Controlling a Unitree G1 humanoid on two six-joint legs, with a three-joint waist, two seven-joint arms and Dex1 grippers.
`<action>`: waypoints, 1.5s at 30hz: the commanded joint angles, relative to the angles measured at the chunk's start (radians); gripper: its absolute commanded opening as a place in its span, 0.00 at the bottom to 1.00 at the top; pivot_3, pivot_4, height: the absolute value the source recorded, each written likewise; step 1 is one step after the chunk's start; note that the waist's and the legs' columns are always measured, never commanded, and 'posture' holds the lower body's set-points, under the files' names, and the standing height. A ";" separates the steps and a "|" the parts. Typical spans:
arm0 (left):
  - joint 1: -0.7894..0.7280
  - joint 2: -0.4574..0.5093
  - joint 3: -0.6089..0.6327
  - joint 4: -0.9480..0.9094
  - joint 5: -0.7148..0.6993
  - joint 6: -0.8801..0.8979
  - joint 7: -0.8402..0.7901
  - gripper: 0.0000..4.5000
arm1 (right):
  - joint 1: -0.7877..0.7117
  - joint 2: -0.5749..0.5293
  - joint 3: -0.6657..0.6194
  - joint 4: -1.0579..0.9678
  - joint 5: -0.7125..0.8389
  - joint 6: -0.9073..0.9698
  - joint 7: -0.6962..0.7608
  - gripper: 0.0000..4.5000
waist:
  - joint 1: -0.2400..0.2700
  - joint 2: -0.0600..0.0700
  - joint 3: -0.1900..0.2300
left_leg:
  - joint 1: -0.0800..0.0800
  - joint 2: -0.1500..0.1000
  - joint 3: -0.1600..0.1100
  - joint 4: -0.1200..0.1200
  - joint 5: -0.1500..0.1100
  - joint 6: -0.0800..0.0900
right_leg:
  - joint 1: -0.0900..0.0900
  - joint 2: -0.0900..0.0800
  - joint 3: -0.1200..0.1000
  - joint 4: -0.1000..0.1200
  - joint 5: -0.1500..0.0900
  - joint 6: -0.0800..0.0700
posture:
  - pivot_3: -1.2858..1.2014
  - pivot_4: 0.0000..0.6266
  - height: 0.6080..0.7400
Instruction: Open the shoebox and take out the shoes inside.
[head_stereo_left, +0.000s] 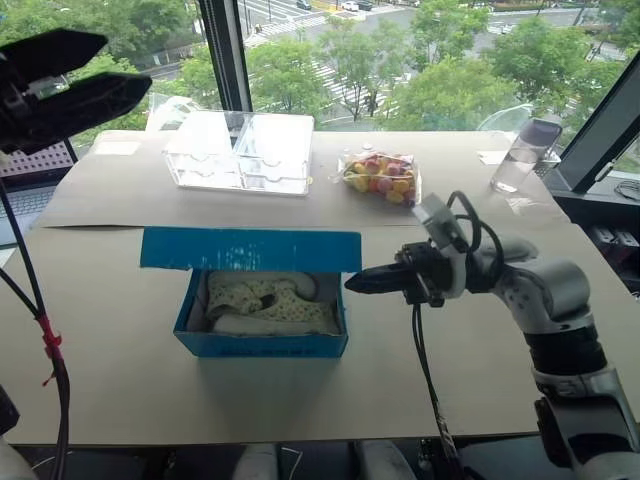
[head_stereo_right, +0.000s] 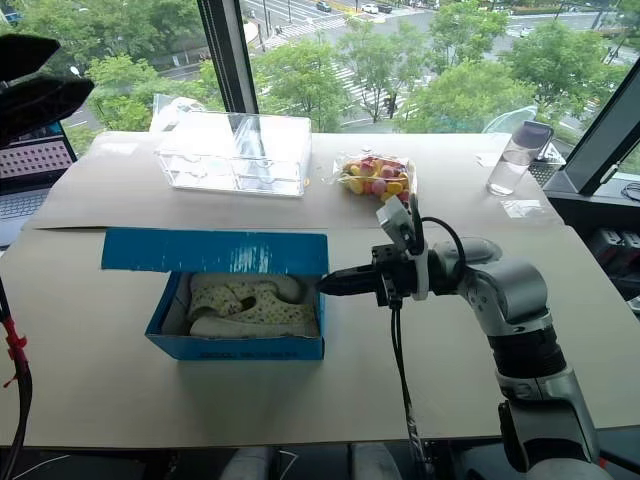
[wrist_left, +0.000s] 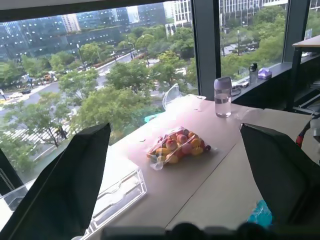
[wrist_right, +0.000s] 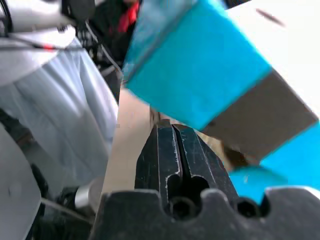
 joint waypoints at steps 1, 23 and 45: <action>0.008 0.033 0.037 -0.050 -0.045 0.030 -0.010 0.99 | -0.052 0.031 -0.052 0.038 0.029 0.002 -0.072 0.00 | -0.001 0.000 0.000 | 0.000 0.000 0.000 0.000 0.000 0.000 | 0.000 0.000 0.000 0.000 0.000 0.000 | 0.52 0.24 1.00; 0.215 0.123 0.108 -0.125 -0.084 0.057 -0.127 0.99 | -0.096 -0.043 -0.027 0.175 -0.092 -0.097 -0.078 0.00 | 0.007 0.000 0.000 | -0.001 0.000 0.001 0.000 0.000 0.000 | 0.000 0.000 0.001 -0.001 0.000 0.000 | 0.52 0.24 1.00; 0.666 0.199 0.218 -0.116 0.275 -0.148 -0.419 1.00 | -0.350 0.244 0.349 0.261 -0.312 -0.162 -0.132 0.61 | -0.010 0.002 0.001 | -0.001 0.002 0.002 -0.001 0.000 0.000 | -0.003 0.001 0.000 -0.001 0.002 -0.005 | 0.52 0.24 1.00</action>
